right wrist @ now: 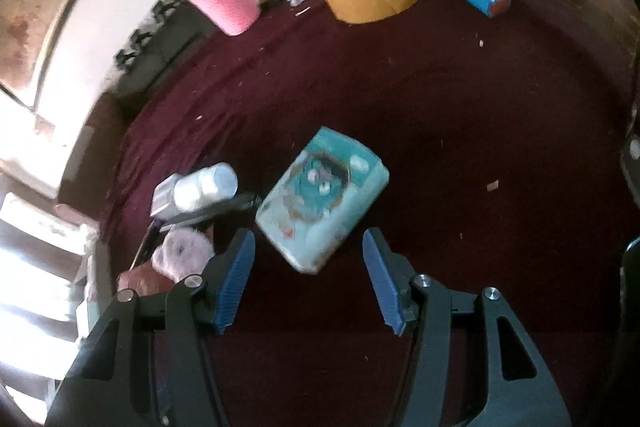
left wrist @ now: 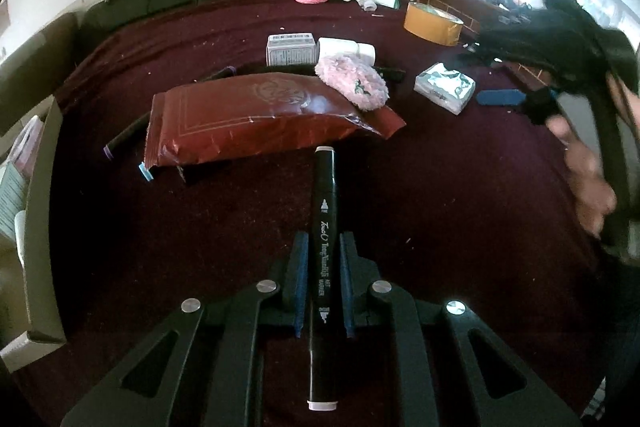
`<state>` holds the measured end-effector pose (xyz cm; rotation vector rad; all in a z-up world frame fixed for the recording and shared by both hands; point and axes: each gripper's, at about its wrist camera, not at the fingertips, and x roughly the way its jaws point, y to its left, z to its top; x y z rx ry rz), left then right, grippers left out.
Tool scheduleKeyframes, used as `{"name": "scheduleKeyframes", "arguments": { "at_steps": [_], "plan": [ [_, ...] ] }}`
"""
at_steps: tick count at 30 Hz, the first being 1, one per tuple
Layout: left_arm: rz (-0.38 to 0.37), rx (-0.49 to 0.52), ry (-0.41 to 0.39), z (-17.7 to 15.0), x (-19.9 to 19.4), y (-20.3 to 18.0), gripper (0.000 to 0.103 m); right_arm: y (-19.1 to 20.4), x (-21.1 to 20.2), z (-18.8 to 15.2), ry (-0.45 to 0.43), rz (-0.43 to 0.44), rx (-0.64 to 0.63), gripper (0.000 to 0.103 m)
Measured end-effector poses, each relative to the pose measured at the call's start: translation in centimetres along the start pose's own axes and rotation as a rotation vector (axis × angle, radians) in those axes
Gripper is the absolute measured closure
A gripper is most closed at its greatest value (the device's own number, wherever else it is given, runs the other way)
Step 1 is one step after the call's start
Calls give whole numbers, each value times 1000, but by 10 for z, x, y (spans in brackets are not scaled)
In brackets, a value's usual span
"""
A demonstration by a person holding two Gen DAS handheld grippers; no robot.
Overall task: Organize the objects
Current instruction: 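Grasp the black marker with the left tool while the right tool grasps the teal cartoon pouch, then lift the marker and pouch and carry them toward the tray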
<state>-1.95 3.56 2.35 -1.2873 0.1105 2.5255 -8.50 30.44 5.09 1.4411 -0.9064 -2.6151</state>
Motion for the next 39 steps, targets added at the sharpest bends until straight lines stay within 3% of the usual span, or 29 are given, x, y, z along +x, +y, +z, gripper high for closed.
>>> {"name": "scheduleKeyframes", "arguments": {
  "at_steps": [4,5,9,12,14,15,19,23,30,34,39],
  "plan": [
    [-12,-11,-2,0,1,2,91,11,20,23,20,-106,46,41],
    [-15,-13,-2,0,1,3,91,17,26,29,15,-172,35,41],
    [-10,-10,-3,0,0,2,91,41,51,37,41,-331,-81,40],
    [-12,-12,-3,0,0,3,91,54,56,30,46,-378,-193,40],
    [-5,-7,-3,0,0,2,91,53,55,22,39,-392,-241,46],
    [0,-3,-2,0,0,1,91,53,52,17,31,-406,-278,54],
    [44,28,3,-1,0,-6,90,42,35,-3,-6,-373,-344,60],
    [70,30,3,-1,1,-10,90,30,13,-17,-81,-279,-328,61],
    [33,-23,-10,-1,-2,0,92,27,-17,-16,-173,-86,-290,61],
    [-55,-142,-21,-3,-11,14,92,31,-25,-18,-174,-16,-284,61],
    [-35,-158,-90,-4,-37,16,91,49,-32,-31,-191,41,-348,61]
  ]
}}
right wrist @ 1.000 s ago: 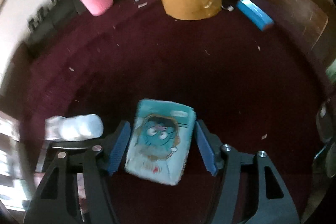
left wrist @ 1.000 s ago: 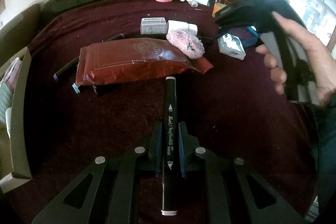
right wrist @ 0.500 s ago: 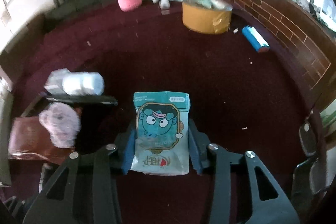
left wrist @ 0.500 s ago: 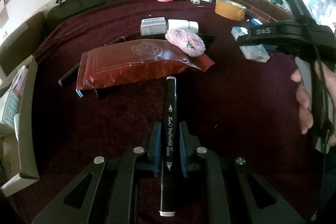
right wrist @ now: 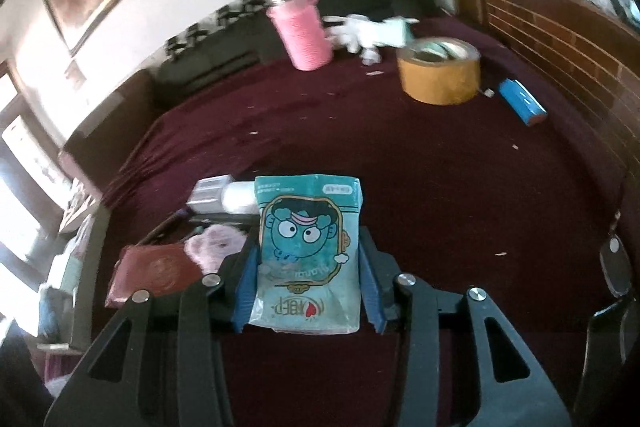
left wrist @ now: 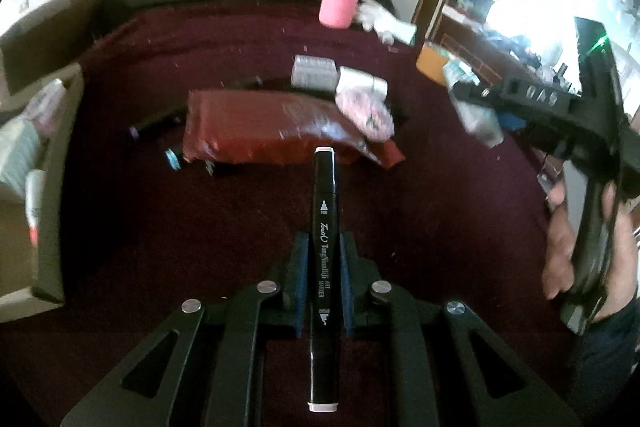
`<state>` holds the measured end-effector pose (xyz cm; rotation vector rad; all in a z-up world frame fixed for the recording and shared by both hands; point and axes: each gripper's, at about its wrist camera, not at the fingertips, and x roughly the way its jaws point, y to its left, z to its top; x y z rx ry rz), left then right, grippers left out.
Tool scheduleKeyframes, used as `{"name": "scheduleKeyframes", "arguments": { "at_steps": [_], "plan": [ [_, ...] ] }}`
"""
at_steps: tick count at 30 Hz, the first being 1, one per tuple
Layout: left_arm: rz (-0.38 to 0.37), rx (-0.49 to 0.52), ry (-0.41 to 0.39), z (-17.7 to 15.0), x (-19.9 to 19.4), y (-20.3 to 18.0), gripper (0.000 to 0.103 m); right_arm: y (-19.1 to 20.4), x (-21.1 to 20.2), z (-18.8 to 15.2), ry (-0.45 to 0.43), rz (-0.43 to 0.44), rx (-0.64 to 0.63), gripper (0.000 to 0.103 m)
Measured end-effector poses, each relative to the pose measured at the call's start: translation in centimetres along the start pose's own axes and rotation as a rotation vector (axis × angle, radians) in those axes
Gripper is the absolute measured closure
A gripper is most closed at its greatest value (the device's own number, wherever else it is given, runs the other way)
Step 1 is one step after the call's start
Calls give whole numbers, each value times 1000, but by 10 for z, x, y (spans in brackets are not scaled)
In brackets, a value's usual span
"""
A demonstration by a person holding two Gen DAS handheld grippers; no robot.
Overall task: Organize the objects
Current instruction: 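Lift the marker and pouch and carry them toward the tray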
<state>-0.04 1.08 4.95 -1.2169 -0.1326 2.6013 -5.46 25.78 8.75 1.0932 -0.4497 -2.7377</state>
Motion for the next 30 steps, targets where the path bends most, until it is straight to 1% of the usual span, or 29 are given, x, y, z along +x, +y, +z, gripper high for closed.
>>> {"name": "scheduleKeyframes", "arguments": {
  "at_steps": [2,5,8,10,14,17,18,19,20,21,23,24,25,26,27,28,30],
  "plan": [
    [4,-9,-21,1,-10,4,91,10,0,-3,4,22,-42,61],
    [16,-26,-54,3,-26,13,91,33,6,-11,30,83,-111,61],
    [23,-62,-79,4,-41,29,91,54,8,-21,40,112,-196,61],
    [30,-81,-110,5,-53,40,91,67,6,-26,40,173,-238,61],
    [45,-127,-160,5,-78,68,91,97,-2,-38,70,259,-283,61],
    [56,-161,-182,5,-91,88,91,118,-3,-48,105,326,-289,60],
    [42,-180,-178,5,-94,95,91,124,-4,-50,113,337,-290,60],
    [23,-189,-166,4,-93,98,91,129,-5,-50,115,328,-291,60],
    [-15,-193,-131,4,-89,98,91,131,-6,-50,117,325,-291,60],
    [-31,-186,-112,3,-86,95,91,132,-8,-49,113,325,-287,60],
    [-66,-165,-55,0,-75,83,86,130,-14,-47,86,316,-265,60],
    [-105,-158,-20,-3,-65,74,81,126,-17,-45,76,312,-252,60],
    [-131,-151,3,-5,-58,66,74,122,-19,-44,68,307,-236,60],
    [-144,-133,29,-7,-50,55,70,117,-21,-43,62,298,-222,60],
    [-135,-98,57,-9,-40,41,66,112,-23,-43,58,289,-207,60],
    [-109,-57,75,-11,-31,27,66,106,-24,-43,59,283,-190,60],
    [-46,-19,96,-13,-19,9,66,96,-25,-44,59,270,-165,60]
  ]
}}
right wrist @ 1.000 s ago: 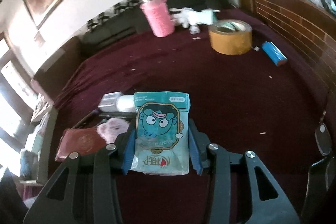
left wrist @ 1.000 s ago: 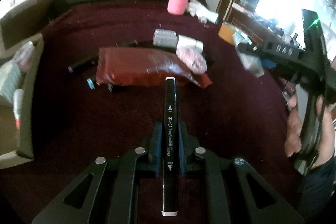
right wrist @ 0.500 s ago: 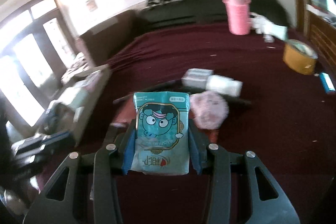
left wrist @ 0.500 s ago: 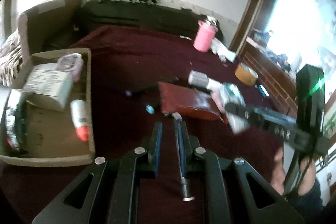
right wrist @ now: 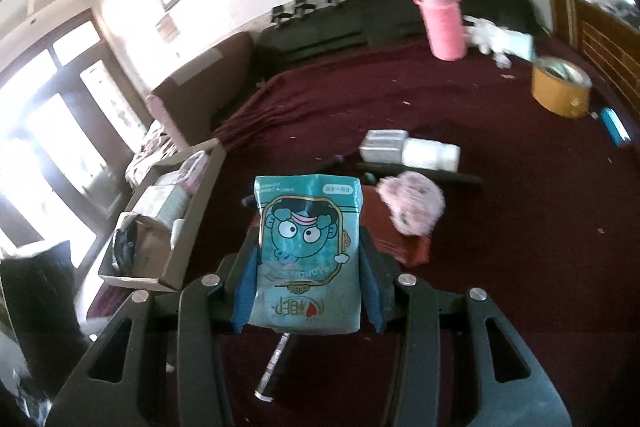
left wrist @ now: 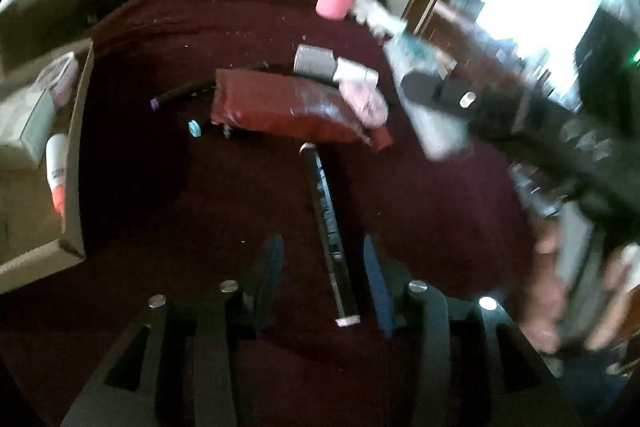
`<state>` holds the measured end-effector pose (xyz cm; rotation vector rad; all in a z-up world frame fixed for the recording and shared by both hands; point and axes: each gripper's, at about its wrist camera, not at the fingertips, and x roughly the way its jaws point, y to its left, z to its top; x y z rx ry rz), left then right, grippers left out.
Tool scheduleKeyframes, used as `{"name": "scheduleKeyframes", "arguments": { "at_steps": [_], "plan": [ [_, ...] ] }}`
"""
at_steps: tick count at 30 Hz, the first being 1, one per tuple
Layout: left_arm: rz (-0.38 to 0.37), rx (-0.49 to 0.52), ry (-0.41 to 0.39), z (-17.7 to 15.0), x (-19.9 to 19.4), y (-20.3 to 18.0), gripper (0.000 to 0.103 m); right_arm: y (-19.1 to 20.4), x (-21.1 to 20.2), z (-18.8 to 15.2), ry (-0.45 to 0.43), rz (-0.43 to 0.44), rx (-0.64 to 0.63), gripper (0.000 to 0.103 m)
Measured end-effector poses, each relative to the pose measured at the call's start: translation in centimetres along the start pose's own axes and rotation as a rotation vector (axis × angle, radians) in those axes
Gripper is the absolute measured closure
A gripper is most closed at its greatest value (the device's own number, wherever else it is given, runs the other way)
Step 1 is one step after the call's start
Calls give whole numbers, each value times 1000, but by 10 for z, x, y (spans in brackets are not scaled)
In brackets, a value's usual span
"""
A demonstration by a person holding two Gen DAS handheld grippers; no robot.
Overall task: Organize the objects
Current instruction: 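Lift the marker and pouch and carry them toward the tray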
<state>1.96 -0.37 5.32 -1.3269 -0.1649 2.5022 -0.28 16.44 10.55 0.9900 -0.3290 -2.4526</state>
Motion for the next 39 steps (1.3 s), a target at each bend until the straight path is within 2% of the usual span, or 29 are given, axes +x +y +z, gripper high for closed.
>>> {"name": "scheduleKeyframes", "arguments": {
  "at_steps": [5,9,11,12,16,22,28,34,39],
  "plan": [
    [39,19,70,5,30,-17,66,-17,-8,-6,-5,5,35,60],
    [83,37,71,7,47,-24,67,-25,-9,-9,-6,23,48,60],
    [114,64,44,8,50,-26,89,-27,-11,-11,-9,27,52,60],
    [133,85,40,9,52,-27,92,-29,-11,-11,-10,29,55,59],
    [98,63,27,7,50,-20,92,-33,-11,-14,-7,34,67,59],
    [55,8,-20,6,21,-3,92,-27,-7,-16,8,38,58,59],
    [53,-61,-123,12,-22,28,91,-5,1,-20,39,48,18,59],
    [79,-163,-213,9,-71,83,91,38,13,-26,89,90,-62,59],
    [147,-285,-274,-1,-105,146,91,83,31,-28,159,168,-139,59]
  ]
}}
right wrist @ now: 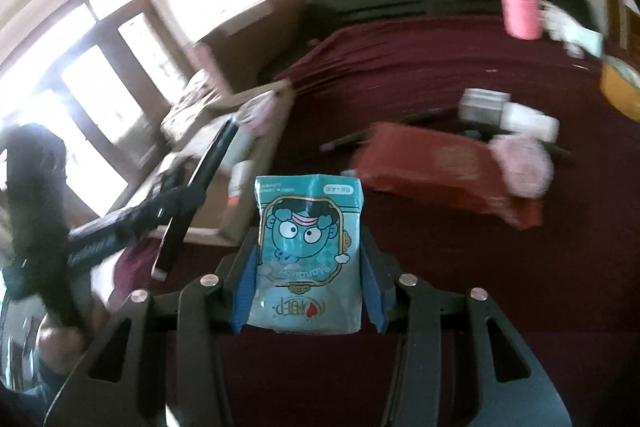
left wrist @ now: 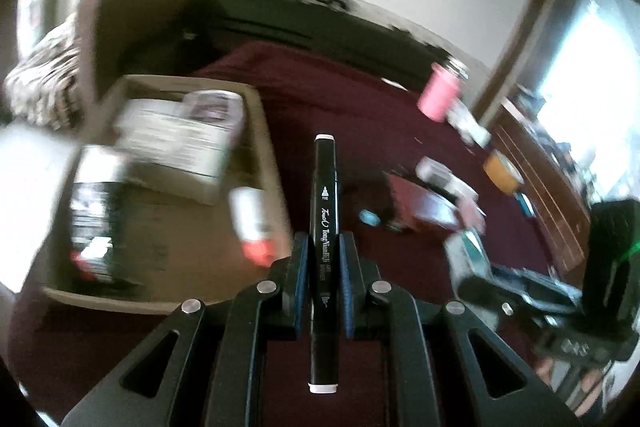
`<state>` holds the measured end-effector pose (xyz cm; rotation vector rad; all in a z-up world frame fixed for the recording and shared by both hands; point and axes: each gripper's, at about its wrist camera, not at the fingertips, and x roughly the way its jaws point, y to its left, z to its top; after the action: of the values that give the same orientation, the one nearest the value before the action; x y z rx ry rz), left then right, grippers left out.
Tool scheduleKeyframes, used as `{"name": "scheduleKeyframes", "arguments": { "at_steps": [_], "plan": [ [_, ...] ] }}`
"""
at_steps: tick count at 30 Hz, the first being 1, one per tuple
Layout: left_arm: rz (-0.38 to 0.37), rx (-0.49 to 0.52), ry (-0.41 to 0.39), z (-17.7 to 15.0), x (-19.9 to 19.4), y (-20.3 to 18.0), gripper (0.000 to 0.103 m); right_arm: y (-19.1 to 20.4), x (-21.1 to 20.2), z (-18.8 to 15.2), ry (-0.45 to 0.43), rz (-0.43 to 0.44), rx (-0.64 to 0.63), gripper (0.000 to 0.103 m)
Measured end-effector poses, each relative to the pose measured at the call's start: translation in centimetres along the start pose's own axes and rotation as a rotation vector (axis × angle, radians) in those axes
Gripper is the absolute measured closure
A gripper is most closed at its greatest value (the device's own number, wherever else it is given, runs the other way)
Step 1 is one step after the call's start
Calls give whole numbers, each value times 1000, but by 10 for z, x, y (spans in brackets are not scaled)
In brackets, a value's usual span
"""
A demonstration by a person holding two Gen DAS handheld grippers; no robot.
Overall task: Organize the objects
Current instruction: 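Lift the marker and pouch and carry them toward the tray, then lower the marker and pouch into the tray and release both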
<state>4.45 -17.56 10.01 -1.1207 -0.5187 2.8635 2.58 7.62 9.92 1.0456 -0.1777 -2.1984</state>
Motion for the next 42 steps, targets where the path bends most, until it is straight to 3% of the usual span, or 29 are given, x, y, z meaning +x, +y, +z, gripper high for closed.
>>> {"name": "scheduleKeyframes", "arguments": {
  "at_steps": [5,9,18,26,34,38,42],
  "plan": [
    [68,-104,-18,11,1,57,91,46,31,16,61,90,-58,59],
    [121,-166,-23,10,8,86,91,79,62,33,91,99,-102,59],
    [138,-206,-1,0,25,106,91,106,136,36,197,85,-115,59],
    [153,-216,25,12,40,121,90,111,181,39,276,86,-88,59],
    [153,-217,9,8,33,120,90,112,200,49,201,6,-108,59],
    [233,-174,-26,14,33,114,90,124,202,51,153,-58,-186,60],
    [191,-219,-4,25,47,124,91,120,206,56,152,-55,-167,58]
  ]
}}
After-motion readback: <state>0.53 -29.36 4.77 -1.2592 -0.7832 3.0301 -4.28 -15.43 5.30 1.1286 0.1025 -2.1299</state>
